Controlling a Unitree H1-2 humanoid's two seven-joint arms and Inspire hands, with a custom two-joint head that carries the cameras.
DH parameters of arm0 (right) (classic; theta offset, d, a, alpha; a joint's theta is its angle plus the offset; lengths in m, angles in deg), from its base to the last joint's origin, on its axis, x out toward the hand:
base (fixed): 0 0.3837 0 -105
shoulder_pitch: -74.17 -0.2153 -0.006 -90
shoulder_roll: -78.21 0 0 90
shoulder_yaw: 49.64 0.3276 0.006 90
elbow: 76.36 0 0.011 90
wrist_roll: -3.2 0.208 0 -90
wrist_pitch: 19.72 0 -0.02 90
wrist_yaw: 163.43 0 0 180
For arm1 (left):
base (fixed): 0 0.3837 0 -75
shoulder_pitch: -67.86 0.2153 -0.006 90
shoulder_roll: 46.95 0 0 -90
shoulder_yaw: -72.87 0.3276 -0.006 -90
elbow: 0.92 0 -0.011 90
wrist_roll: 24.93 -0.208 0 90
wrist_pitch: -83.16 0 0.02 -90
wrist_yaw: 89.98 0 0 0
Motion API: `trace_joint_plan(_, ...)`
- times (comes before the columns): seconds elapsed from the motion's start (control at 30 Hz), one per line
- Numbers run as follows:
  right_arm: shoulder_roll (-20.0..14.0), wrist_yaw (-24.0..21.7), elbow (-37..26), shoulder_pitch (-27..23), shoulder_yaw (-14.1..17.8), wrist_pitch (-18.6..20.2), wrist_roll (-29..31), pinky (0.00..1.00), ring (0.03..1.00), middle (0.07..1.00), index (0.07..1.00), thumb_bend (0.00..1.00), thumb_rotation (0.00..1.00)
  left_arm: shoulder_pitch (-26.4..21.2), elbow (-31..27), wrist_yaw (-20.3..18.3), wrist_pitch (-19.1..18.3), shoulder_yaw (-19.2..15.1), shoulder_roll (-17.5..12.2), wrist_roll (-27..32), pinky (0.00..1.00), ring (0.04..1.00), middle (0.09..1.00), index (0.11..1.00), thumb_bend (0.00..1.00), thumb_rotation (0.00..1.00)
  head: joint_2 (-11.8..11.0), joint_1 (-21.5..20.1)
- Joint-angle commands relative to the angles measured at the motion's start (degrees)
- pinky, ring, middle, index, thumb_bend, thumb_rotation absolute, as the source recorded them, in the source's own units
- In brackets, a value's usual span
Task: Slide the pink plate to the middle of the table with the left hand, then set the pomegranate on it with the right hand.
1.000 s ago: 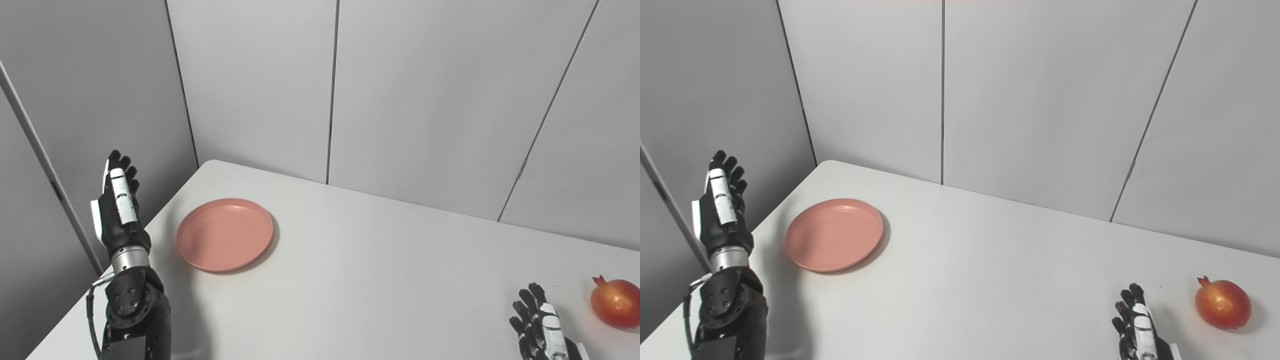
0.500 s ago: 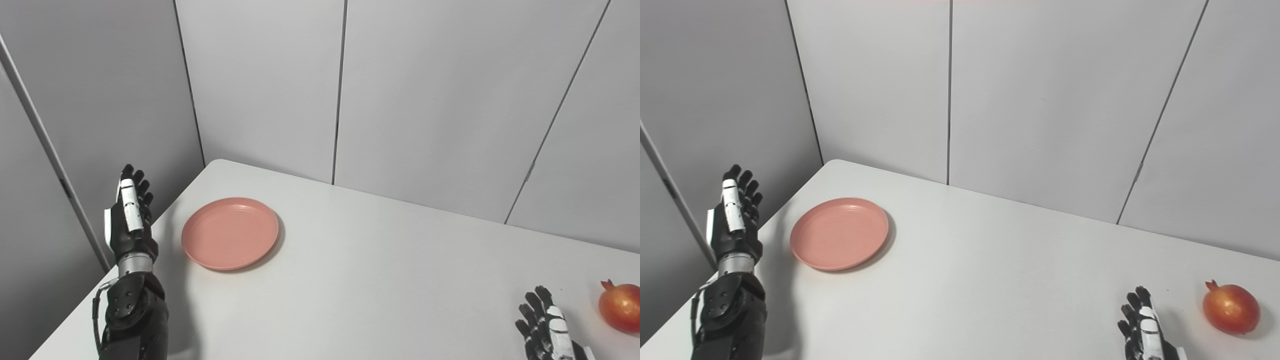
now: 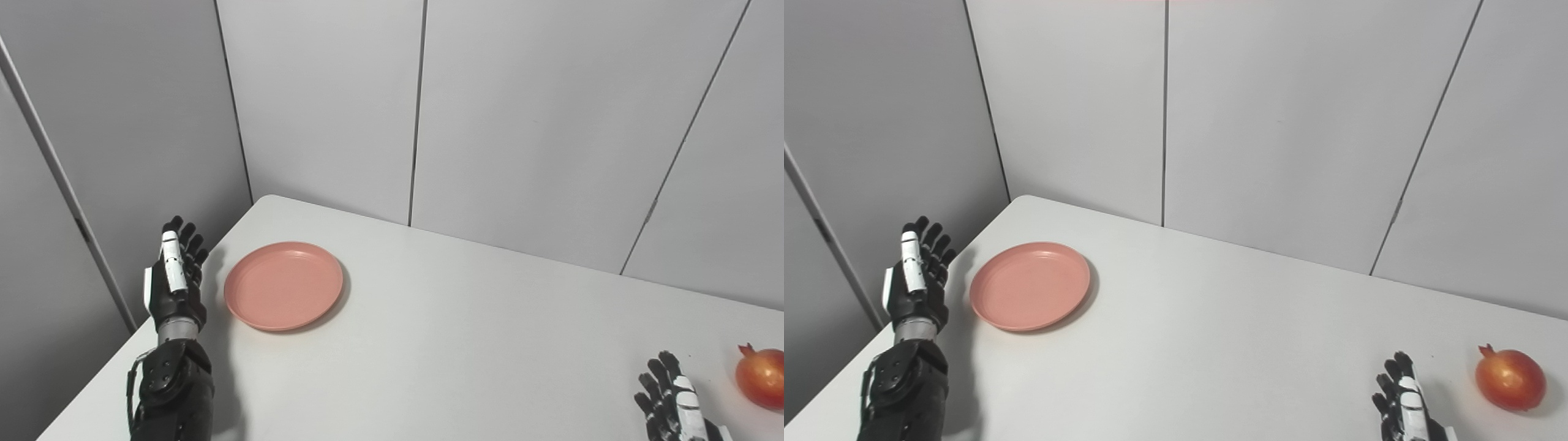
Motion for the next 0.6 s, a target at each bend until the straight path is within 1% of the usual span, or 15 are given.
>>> trace_joint_plan(0.0,-0.13,-0.29,-1.61,-1.59,0.41,0.05,0.68,1.0,1.0,0.994,1.0,0.13,1.0,-2.03,0.25,-1.05,2.57,0.07,-1.87,-0.03,0.91,0.927,0.93,0.902,0.37,1.0,0.01,-0.05)
trace_joint_plan(0.13,0.1,0.01,-1.92,-1.62,0.6,0.52,0.89,1.0,1.0,0.995,1.0,0.14,1.0,-2.51,3.91,-2.1,4.41,-0.24,-2.29,0.52,0.9,0.92,0.927,0.899,0.37,1.0,-0.03,-0.17)
trace_joint_plan(0.23,0.18,0.12,-1.97,-1.69,0.67,0.47,0.87,1.0,0.998,0.993,1.0,0.14,1.0,-2.88,5.33,-1.74,4.36,-0.51,-2.32,0.78,0.9,0.906,0.914,0.893,0.37,1.0,-0.03,-0.17)
trace_joint_plan(0.37,0.12,0.1,-1.86,-1.69,0.66,0.24,0.8,1.0,0.995,0.994,1.0,0.14,1.0,-3.06,5.68,-1.41,4.16,-0.62,-2.19,1.03,0.91,0.896,0.9,0.883,0.36,1.0,-0.03,-0.17)
trace_joint_plan(0.57,-0.02,-0.05,-2.29,-1.61,0.53,0.49,0.81,1.0,0.998,0.996,1.0,0.15,1.0,-3.29,7.29,-1.58,4.17,-0.28,-2.6,0.85,0.92,0.908,0.904,0.89,0.37,1.0,0.4,-0.06)
